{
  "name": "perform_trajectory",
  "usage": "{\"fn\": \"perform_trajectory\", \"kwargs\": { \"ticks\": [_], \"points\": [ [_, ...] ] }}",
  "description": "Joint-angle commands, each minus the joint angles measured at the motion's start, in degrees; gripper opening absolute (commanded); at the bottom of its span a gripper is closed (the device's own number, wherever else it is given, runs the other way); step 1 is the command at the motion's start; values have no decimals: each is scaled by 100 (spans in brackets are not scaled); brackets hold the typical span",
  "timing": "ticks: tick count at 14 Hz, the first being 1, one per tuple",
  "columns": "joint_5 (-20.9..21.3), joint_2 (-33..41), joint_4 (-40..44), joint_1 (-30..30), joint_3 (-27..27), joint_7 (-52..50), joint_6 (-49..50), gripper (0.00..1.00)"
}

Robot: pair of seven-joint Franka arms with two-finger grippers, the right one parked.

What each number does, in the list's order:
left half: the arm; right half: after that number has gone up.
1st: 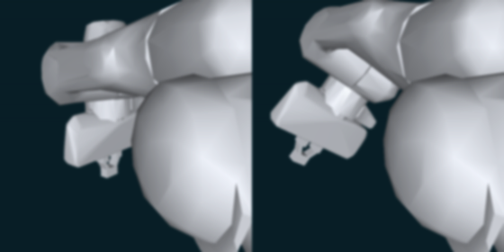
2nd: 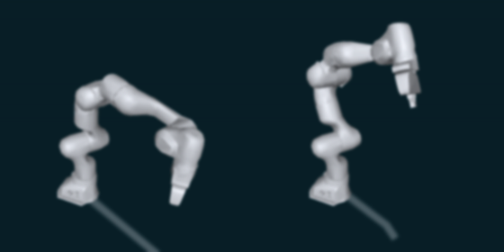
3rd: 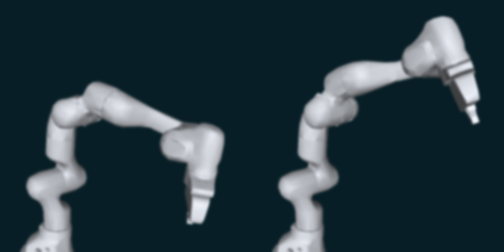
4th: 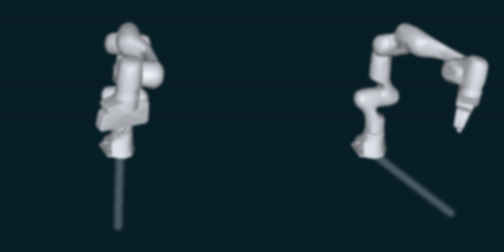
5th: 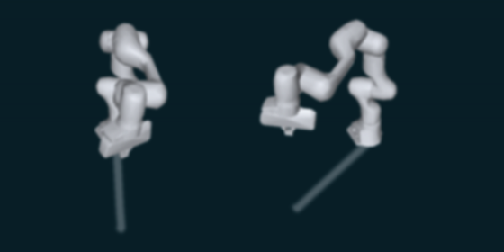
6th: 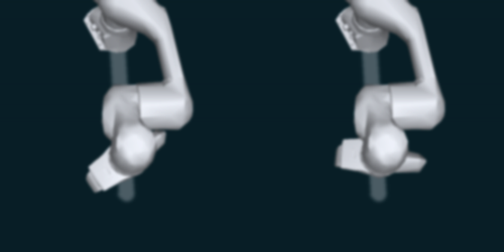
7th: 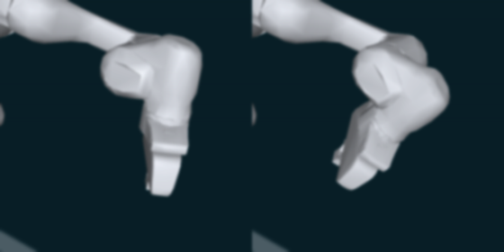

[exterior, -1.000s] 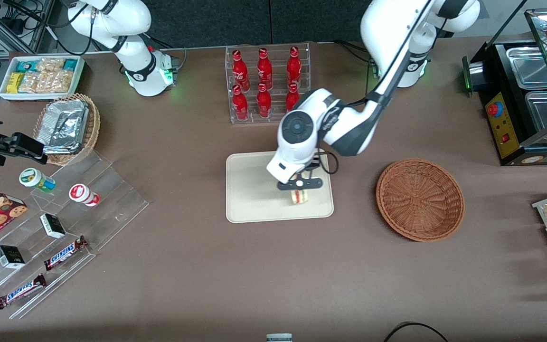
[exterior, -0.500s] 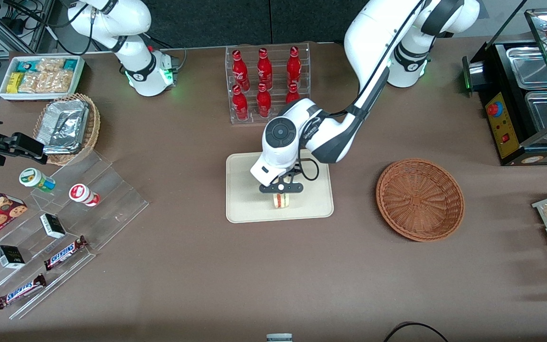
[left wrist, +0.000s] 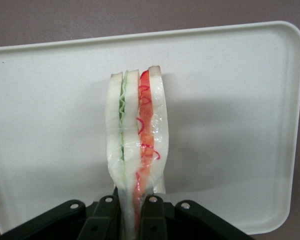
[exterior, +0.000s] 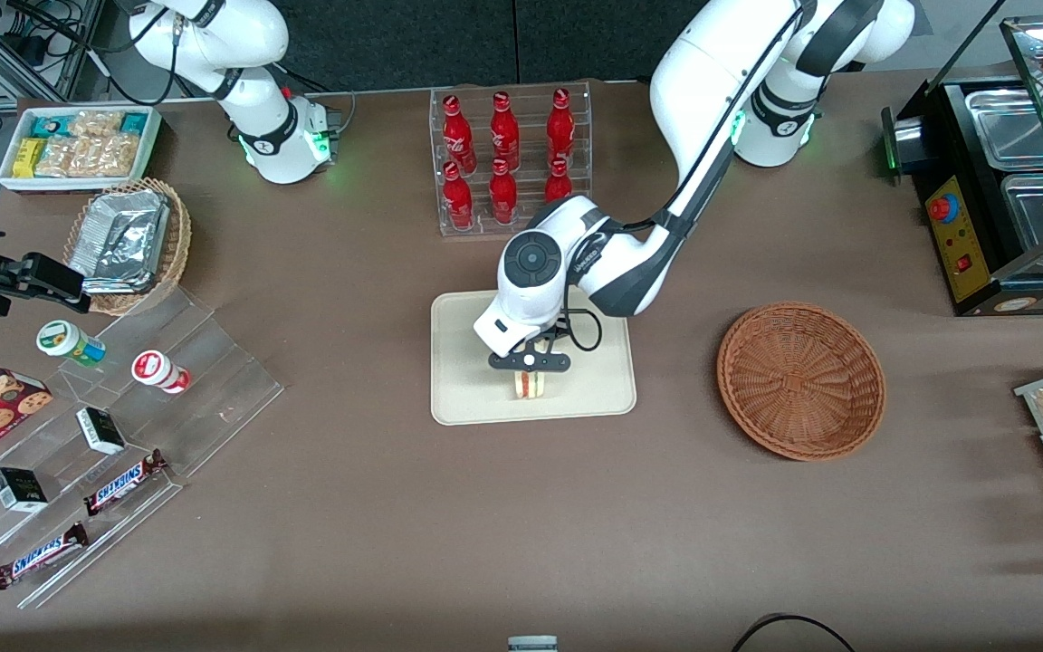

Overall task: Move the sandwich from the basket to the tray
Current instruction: 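Lower the sandwich onto the tray and open the left gripper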

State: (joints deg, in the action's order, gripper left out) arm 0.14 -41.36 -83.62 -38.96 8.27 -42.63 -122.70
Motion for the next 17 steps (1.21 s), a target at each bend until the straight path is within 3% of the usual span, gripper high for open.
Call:
{"fn": "perform_trajectory", "kwargs": {
  "ticks": [1,4,6,7,8,9,17],
  "points": [
    [47,-118,153,-51,-10,114,-26,0],
    [47,-153,109,-51,-10,264,-140,0],
    [47,-162,101,-51,-10,229,-149,13],
    [47,-171,92,-51,-10,211,-149,36],
    [47,-179,92,-51,-10,202,-149,85],
    [47,-180,92,-51,-10,194,-149,100],
    [38,-145,162,-42,-10,229,-132,100]
  ]
}}
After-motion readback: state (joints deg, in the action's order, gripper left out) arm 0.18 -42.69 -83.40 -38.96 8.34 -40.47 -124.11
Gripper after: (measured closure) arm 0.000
